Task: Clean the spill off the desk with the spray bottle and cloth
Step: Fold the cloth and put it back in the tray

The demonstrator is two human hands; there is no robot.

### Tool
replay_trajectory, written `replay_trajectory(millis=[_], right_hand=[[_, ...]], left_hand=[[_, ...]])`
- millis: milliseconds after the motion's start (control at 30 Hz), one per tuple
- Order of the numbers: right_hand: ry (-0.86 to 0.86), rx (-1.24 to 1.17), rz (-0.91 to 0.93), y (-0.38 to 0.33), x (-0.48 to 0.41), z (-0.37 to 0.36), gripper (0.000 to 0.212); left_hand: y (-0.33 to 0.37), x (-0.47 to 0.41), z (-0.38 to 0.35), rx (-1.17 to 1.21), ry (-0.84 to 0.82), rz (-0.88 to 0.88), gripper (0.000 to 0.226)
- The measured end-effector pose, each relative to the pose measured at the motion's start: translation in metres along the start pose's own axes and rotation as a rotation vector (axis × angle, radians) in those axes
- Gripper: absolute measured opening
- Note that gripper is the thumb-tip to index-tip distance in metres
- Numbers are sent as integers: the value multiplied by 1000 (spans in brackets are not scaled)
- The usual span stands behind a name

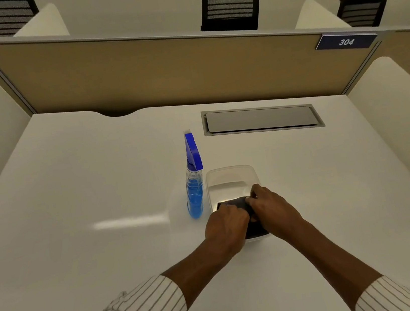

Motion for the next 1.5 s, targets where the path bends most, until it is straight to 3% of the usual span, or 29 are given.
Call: replay_trajectory(millis=[233, 400, 533, 600, 667, 733, 800, 900, 967, 1200, 1333, 1500], right_hand=[[-29, -5, 85, 8, 6, 4, 35], [-1, 14, 88, 4, 0, -7, 9], [-7, -10, 59, -5, -2, -13, 26], [1, -3, 59, -8, -2, -12, 25], [18, 3, 37, -8, -2, -10, 25], [31, 55, 64, -9, -5, -10, 29], [1, 82, 57, -8, -11, -9, 30], [-83, 101, 31, -6, -23, 4, 29], [-137, 43, 18, -4, -30, 21, 31], [-134, -700, 144, -43, -61, 106, 66], [-206, -805, 249, -79, -73, 112, 71], [-252, -908, 248, -97, -84, 103, 72]], left_hand=[[11, 6, -2, -169, 44, -171, 63], [9, 5, -24, -218, 13, -207, 65], [4, 4, -34, -232, 13, -214, 68], [3, 6, -32, -234, 33, -240, 86], [1, 5, -32, -227, 51, -274, 124], [0, 3, -33, -260, 94, -291, 136], [2, 3, -29, -294, 93, -288, 124], [7, 7, -24, -342, 110, -294, 71], [14, 12, -20, -349, 152, -354, 60], [17, 40, -20, -478, 209, -496, 53], [14, 50, -25, -497, 228, -538, 47], [10, 50, -32, -457, 199, -510, 46]])
Point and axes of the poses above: each hand's wrist, its own x-axis away from the middle knuckle, its own z-axis out of the back of the hand, y = z × x, the point moved 8 cm from there along -x, towards the middle knuckle, and after that the axes turned 10 degrees about -z, right-handed, at the moved point
